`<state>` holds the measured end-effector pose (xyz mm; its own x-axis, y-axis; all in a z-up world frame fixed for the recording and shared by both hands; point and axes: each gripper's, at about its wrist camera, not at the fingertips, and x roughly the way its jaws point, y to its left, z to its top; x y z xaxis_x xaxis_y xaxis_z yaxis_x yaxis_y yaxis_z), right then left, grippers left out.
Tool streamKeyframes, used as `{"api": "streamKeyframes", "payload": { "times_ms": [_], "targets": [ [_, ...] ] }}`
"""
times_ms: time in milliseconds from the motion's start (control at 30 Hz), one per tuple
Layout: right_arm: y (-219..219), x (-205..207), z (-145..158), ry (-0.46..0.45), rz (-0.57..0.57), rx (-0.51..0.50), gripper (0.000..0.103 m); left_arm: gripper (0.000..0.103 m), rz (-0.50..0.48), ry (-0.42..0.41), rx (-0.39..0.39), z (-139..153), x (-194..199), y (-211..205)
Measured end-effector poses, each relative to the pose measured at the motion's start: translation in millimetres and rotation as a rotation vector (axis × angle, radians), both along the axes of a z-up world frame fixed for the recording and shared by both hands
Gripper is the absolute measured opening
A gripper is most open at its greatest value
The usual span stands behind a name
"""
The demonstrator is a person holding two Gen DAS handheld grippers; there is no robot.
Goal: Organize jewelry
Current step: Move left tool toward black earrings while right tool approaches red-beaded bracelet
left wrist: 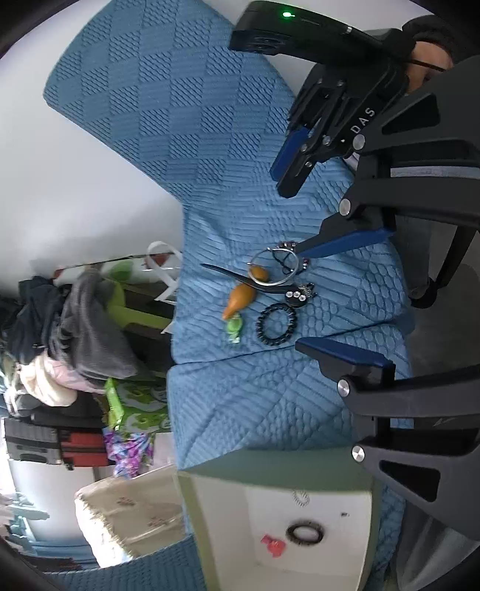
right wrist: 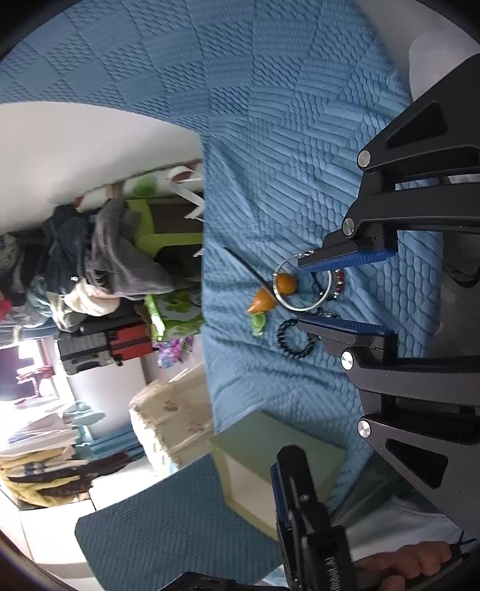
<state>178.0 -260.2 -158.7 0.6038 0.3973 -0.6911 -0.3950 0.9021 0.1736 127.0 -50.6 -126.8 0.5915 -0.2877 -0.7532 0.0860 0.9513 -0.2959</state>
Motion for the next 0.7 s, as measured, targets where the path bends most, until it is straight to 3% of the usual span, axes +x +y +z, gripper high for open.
{"api": "streamKeyframes", "payload": {
  "times_ms": [167, 500, 700],
  "targets": [
    [-10.0, 33.4, -19.2, 0.079, 0.003, 0.025, 0.023, 0.045, -0.009, 0.067, -0.022, -31.8, 16.6, -5.0],
    [-2.3, 85.8, -63.8, 0.233, 0.07, -0.021, 0.023, 0.044, -0.033, 0.102, 0.007, -69.9, 46.2, -21.9],
    [9.9, 100.3, -80.2, 0.249, 0.086, -0.079, 0.023, 0.044, -0.074, 0.121, 0.053, -83.0, 58.3, -30.9]
  ]
}}
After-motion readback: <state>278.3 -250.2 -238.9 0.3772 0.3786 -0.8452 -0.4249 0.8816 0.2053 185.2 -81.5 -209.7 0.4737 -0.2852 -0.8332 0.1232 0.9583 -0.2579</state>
